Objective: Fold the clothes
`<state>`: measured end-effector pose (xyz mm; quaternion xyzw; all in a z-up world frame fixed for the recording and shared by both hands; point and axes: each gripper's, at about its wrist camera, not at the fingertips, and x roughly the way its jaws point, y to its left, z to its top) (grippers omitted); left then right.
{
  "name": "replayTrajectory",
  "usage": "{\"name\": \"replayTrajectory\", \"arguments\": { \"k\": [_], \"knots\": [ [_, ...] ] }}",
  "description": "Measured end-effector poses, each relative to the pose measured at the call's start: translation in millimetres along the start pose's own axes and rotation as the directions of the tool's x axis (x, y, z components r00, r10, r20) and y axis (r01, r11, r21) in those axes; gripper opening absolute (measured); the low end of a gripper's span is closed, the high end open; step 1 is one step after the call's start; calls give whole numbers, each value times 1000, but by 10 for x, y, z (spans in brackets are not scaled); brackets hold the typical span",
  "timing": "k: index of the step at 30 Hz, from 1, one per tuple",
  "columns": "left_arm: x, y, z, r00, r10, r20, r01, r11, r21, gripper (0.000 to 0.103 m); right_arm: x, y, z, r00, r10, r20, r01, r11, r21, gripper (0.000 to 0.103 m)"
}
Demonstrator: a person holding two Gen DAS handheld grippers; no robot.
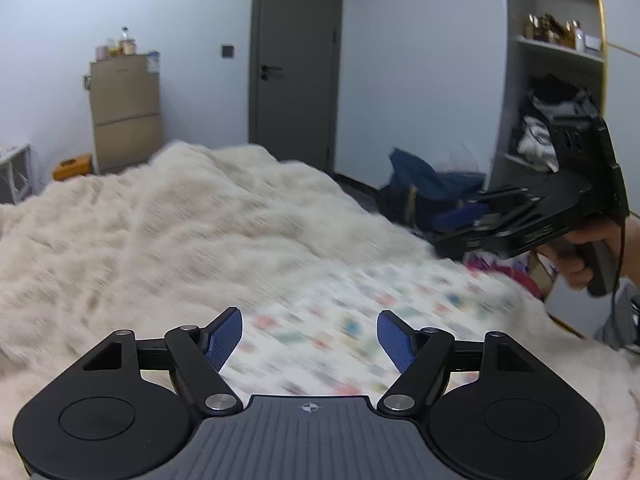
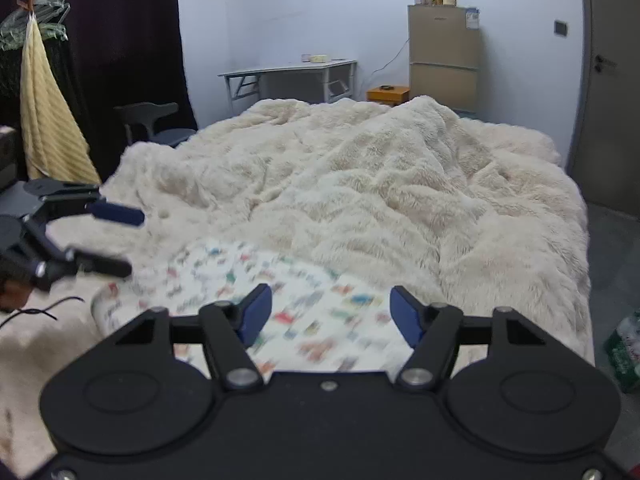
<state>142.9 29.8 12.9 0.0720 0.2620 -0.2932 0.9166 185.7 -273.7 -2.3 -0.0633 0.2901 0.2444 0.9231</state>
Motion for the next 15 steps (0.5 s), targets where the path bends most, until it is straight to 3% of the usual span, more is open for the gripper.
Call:
{"name": "replayTrajectory", "arguments": {
  "k": [2, 5, 8, 10, 11, 12, 15],
  "knots": [
    [128, -60, -185, 999, 36, -18, -36, 999, 0, 69, 66, 137, -148, 999, -32, -2, 32, 999, -22, 58],
    [152, -1, -471, 1000, 21, 15, -19, 996, -84, 69, 138, 135, -370, 999, -50, -5, 50, 998, -25, 59],
    [83, 70, -632, 999, 10, 51, -1, 984, -180, 69, 71, -168, -595, 1000, -22, 16, 19, 984, 176, 60],
    [37, 88, -674, 997, 51, 61, -36, 975, -218, 69, 50, -287, -646, 999, -42, 28, 34, 969, 244, 61],
    [-25, 70, -673, 992, 107, 73, -86, 965, -248, 69, 14, -333, -674, 997, -64, 35, 53, 961, 272, 61],
    [-93, 17, -643, 982, 165, 93, -136, 957, -256, 70, -35, -311, -663, 995, -87, 52, 70, 961, 267, 61],
    [-261, -141, -558, 958, 217, 186, -169, 956, -242, 76, -255, -134, -593, 974, -183, 133, 147, 960, 238, 60]
  ]
}}
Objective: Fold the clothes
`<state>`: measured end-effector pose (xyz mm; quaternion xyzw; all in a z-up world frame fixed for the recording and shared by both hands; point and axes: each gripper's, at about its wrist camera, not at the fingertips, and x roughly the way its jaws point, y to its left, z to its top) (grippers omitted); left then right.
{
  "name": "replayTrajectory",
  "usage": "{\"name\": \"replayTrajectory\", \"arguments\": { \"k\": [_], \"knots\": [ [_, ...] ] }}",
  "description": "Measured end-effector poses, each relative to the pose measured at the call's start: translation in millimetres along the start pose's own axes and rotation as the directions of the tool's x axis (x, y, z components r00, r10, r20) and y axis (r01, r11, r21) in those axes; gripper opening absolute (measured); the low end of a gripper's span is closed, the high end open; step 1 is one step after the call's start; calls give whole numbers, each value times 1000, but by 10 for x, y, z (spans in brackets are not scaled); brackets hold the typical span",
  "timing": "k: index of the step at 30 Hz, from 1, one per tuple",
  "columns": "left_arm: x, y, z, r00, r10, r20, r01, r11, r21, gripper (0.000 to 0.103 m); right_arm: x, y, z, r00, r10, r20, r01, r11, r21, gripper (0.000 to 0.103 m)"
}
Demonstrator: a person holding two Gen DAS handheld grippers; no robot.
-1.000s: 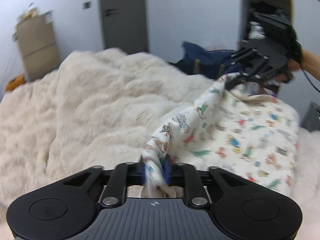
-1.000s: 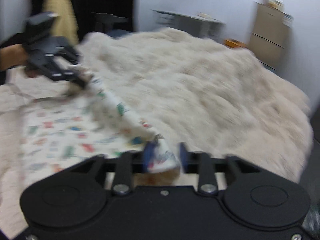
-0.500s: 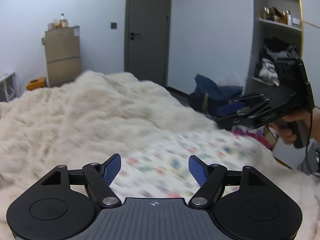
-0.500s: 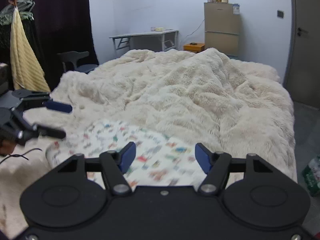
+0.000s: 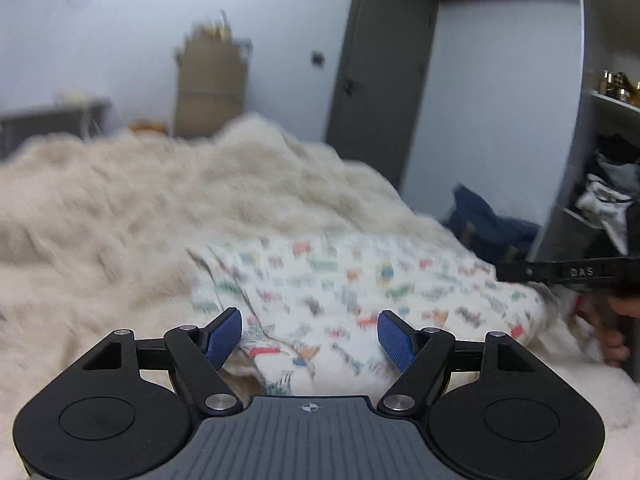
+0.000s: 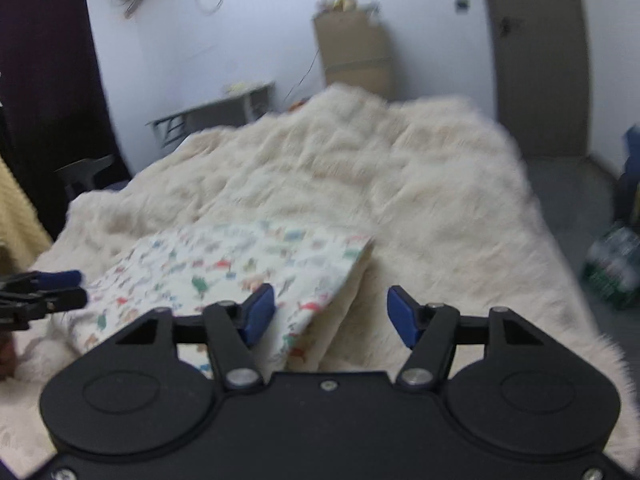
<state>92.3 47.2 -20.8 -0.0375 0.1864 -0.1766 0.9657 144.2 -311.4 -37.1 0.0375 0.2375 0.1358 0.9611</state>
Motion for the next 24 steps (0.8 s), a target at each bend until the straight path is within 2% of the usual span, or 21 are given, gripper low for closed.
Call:
{"name": "replayTrajectory", "arguments": {
  "k": [1, 4, 6, 8, 12, 15, 18, 20, 24],
  "knots": [
    [-54, -44, 17, 1000, 5, 29, -5, 1000, 6, 77, -35, 67, 14, 1000, 13, 21, -13, 1000, -14, 60],
    [5, -111, -15, 1000, 14, -6, -14, 999, 48, 81, -157, 368, 24, 993, 79, 86, -72, 994, -78, 59],
    [106, -138, -86, 998, 21, -61, -16, 997, 75, 81, -95, 480, -44, 993, 93, 67, -84, 989, -121, 58],
    [174, -138, -143, 994, 22, -105, -12, 996, 90, 85, 56, 556, -180, 997, 79, 11, -77, 984, -161, 57],
    [172, -91, -216, 993, 13, -118, -4, 997, 74, 92, 183, 422, -282, 998, 63, -30, -66, 992, -106, 58],
    [203, -56, -236, 991, 13, -130, -5, 998, 60, 94, 124, 318, -266, 999, 36, -4, -36, 998, -59, 58],
    [220, -52, -237, 991, 14, -132, -7, 998, 58, 95, 39, 290, -260, 997, 39, 62, -38, 999, -27, 58],
    [239, -48, -234, 991, 16, -134, -8, 998, 58, 96, -36, 313, -276, 995, 44, 86, -42, 999, -33, 66],
    [261, -47, -227, 991, 17, -136, -9, 998, 58, 97, 49, 370, -346, 998, 35, 57, -32, 997, -64, 67]
  ]
}}
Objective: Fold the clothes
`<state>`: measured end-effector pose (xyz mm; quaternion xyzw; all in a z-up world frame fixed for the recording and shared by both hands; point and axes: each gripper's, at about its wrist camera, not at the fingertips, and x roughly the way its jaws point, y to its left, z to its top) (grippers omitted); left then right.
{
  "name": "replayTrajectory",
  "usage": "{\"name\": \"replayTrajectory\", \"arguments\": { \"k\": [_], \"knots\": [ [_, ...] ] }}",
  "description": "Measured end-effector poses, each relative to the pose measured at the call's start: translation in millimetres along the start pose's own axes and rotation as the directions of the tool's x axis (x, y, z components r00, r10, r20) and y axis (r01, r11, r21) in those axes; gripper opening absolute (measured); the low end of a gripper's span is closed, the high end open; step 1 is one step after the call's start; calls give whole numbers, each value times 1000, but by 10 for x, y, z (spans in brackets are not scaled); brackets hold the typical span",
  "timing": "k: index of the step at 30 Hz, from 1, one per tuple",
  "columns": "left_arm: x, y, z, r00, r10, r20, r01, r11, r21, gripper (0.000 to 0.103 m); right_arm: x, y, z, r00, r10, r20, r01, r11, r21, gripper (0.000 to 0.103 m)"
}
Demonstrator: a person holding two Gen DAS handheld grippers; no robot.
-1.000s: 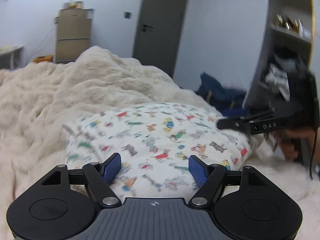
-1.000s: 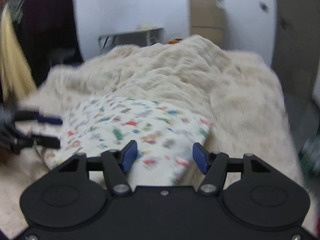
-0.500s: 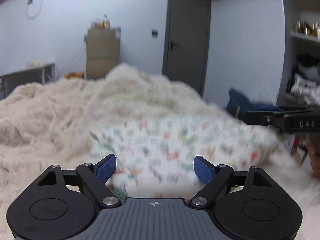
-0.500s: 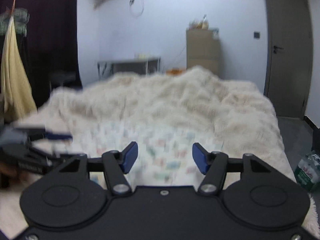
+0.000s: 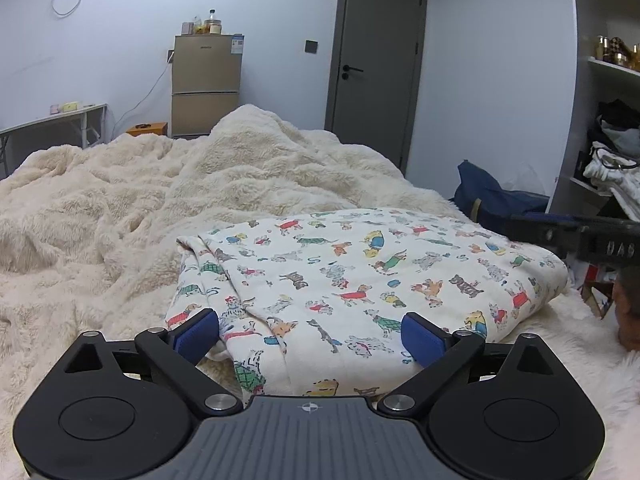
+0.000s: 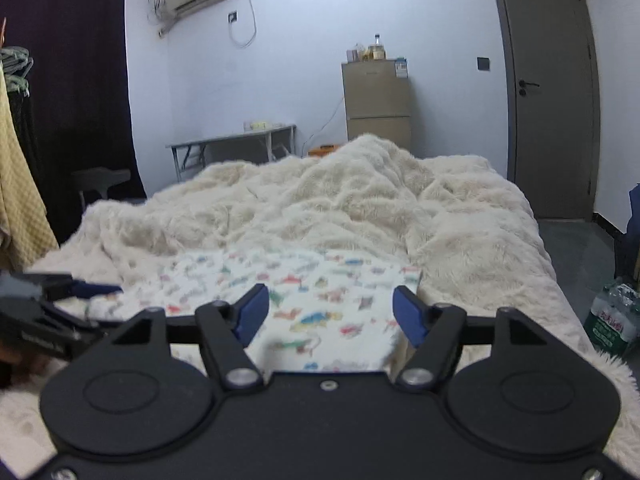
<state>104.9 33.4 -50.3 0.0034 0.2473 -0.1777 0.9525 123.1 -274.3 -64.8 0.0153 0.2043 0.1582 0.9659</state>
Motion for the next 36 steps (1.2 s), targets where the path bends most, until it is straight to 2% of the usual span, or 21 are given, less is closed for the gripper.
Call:
{"name": "replayTrajectory", "arguments": {
  "k": [3, 7, 36],
  "knots": [
    [-5, -14, 1, 1000, 2, -3, -2, 1000, 6, 97, 102, -18, -102, 999, -1, -42, 1, 1000, 17, 71],
    [-1, -25, 3, 1000, 3, -5, -3, 1000, 10, 98, 106, -66, -128, 999, 1, -44, 1, 999, 44, 77],
    [8, -25, -5, 1000, 1, -11, -1, 1000, 14, 99, 122, -122, -129, 998, 23, -61, -18, 997, 78, 80]
  ]
}}
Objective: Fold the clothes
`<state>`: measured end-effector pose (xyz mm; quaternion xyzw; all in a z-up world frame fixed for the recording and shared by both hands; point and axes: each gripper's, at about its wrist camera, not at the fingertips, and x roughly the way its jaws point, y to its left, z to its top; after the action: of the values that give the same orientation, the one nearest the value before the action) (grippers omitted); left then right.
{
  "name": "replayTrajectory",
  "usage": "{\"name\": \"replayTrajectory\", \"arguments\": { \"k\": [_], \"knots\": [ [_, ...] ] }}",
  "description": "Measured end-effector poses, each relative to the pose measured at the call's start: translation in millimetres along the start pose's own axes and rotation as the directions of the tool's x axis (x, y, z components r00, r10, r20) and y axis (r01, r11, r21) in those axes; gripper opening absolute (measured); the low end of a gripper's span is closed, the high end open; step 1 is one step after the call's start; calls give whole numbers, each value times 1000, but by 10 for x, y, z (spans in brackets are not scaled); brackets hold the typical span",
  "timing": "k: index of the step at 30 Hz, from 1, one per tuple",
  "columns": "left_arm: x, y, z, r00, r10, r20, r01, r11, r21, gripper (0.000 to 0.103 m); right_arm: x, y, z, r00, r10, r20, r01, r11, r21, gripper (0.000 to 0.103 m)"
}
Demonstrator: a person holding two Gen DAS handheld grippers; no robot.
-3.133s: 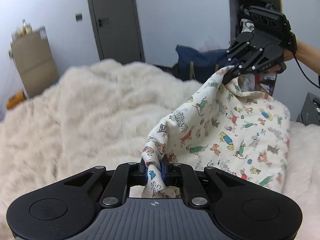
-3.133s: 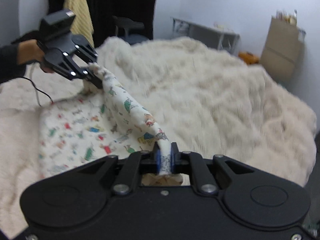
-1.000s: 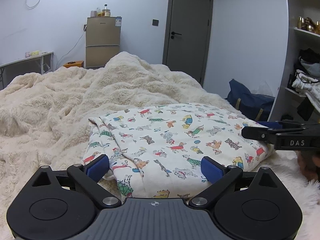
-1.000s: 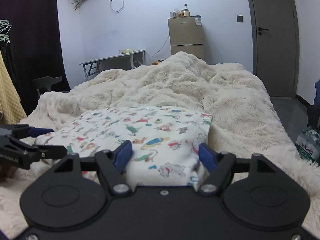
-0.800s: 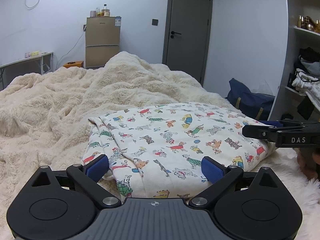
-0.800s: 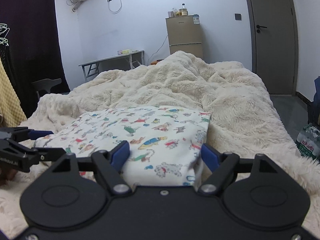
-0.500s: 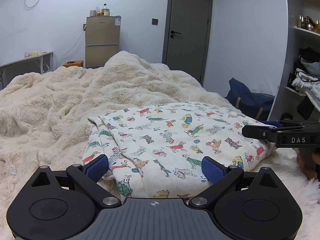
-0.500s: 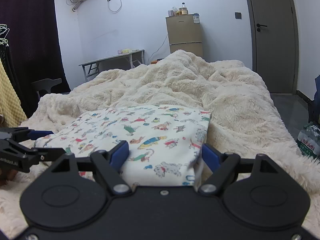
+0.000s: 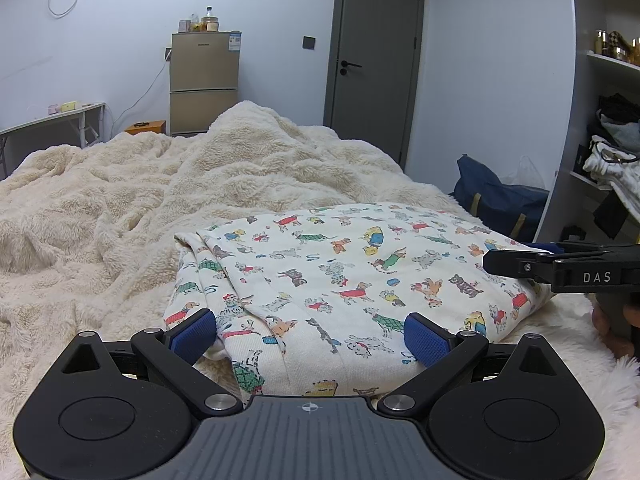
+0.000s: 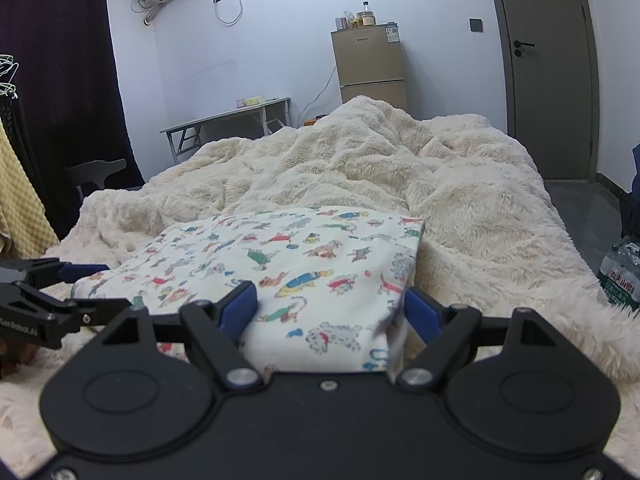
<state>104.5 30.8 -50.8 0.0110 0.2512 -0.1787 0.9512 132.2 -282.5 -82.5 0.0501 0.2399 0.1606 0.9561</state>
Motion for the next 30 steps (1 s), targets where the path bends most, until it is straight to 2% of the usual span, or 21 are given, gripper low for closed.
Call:
{"name": "replayTrajectory", "arguments": {
  "k": [30],
  "knots": [
    [11, -15, -3, 1000, 2, -2, -2, 1000, 11, 100, -4, -4, 2, 1000, 1, -1, -1, 1000, 2, 80]
  ]
}}
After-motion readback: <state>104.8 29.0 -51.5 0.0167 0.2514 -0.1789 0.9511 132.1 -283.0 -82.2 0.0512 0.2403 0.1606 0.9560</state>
